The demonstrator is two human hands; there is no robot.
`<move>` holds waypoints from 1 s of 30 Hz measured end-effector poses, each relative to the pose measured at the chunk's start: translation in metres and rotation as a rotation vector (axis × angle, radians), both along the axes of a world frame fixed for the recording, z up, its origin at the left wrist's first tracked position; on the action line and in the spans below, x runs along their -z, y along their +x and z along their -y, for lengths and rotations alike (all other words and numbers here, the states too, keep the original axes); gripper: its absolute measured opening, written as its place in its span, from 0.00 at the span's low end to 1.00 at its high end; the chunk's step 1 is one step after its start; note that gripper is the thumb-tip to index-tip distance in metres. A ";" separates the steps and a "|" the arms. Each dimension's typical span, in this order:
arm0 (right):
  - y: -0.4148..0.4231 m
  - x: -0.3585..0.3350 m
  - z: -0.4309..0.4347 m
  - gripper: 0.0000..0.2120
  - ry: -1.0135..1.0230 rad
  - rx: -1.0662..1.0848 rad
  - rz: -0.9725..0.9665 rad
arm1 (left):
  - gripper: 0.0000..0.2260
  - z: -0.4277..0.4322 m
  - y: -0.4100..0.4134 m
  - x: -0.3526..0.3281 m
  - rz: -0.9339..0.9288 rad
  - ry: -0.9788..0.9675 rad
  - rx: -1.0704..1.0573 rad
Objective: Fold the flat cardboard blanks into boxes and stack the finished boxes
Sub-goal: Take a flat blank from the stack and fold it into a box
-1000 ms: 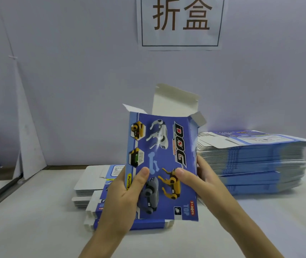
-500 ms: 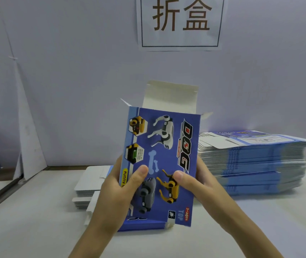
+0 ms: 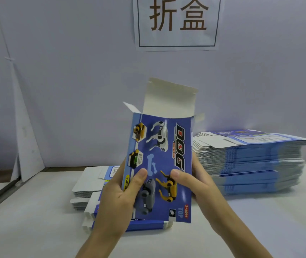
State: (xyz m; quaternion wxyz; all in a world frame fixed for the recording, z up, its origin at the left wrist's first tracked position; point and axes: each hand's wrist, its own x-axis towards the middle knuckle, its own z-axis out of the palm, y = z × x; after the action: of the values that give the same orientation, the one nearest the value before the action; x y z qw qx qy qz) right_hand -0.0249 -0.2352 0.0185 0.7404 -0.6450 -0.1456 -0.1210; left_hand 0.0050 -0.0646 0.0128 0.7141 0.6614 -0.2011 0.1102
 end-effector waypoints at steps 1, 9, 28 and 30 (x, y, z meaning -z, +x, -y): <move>0.001 -0.001 -0.001 0.28 0.014 0.000 -0.012 | 0.13 -0.001 0.000 0.000 0.008 -0.002 -0.004; -0.004 -0.004 0.003 0.33 -0.044 -0.033 -0.075 | 0.15 -0.003 0.001 -0.003 -0.059 -0.097 -0.009; -0.007 0.023 -0.036 0.25 -0.796 0.476 0.704 | 0.33 -0.002 0.007 0.000 -0.014 -0.249 -0.018; -0.006 0.017 -0.030 0.20 -0.867 0.465 0.746 | 0.32 -0.012 0.014 -0.003 0.000 -0.245 -0.117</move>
State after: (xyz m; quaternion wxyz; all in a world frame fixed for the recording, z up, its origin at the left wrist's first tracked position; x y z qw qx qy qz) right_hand -0.0310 -0.2049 0.0018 0.2644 -0.8161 -0.2864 -0.4267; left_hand 0.0185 -0.0529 0.0155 0.7818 0.5800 -0.1471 0.1755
